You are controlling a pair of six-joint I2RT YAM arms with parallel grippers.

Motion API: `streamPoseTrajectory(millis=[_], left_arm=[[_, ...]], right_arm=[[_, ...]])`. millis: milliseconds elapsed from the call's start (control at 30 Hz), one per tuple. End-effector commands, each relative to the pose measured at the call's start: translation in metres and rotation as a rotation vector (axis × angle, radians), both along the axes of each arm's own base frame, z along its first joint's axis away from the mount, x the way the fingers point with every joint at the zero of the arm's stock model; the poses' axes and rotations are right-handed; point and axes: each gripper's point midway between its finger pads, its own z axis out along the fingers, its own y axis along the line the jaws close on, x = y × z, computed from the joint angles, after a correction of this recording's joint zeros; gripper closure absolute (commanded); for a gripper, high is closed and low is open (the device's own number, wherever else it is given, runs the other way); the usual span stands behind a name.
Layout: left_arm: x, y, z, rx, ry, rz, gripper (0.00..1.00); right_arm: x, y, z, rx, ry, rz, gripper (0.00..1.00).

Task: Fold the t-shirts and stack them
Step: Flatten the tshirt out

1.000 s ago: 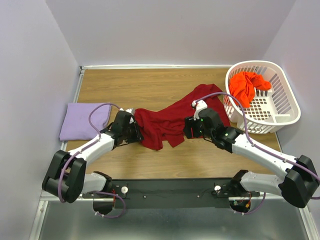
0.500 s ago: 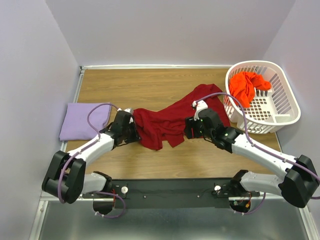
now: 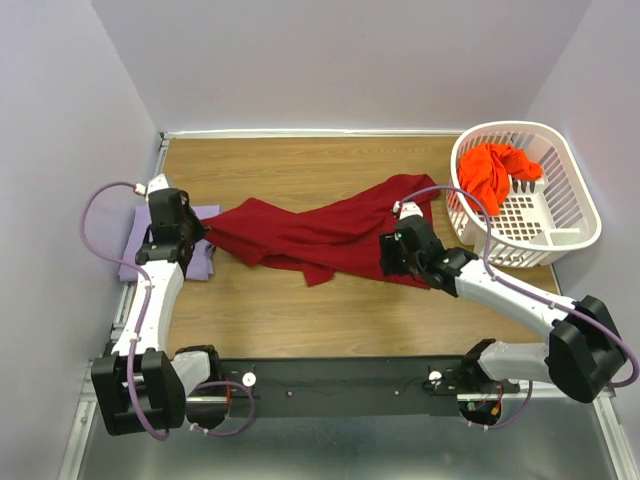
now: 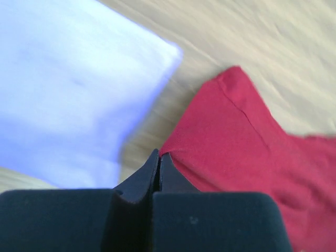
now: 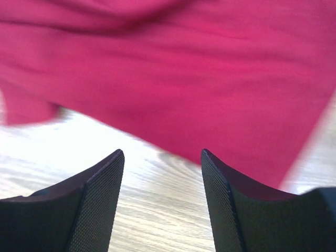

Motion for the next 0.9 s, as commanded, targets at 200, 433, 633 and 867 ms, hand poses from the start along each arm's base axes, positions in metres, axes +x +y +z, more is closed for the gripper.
streamPoseTrajectory(millis=[200,433,633,867], left_arm=[[0.016,0.061,0.043,0.018,-0.153,0.212,1.0],[0.012,0.04,0.015,-0.008,-0.159,0.103,1.0],[0.012,0.037,0.023,0.005,-0.186,0.087,1.0],[0.01,0.039,0.03,0.013,-0.207,0.095,1.0]], right_arm=[[0.001,-0.035,-0.024,-0.054,0.107,-0.182,0.37],[-0.021,-0.036,-0.045,-0.04,0.263,-0.242,0.37],[-0.039,-0.035,-0.059,-0.05,0.379,-0.269,0.37],[-0.04,-0.027,-0.068,-0.056,0.429,-0.282,0.41]])
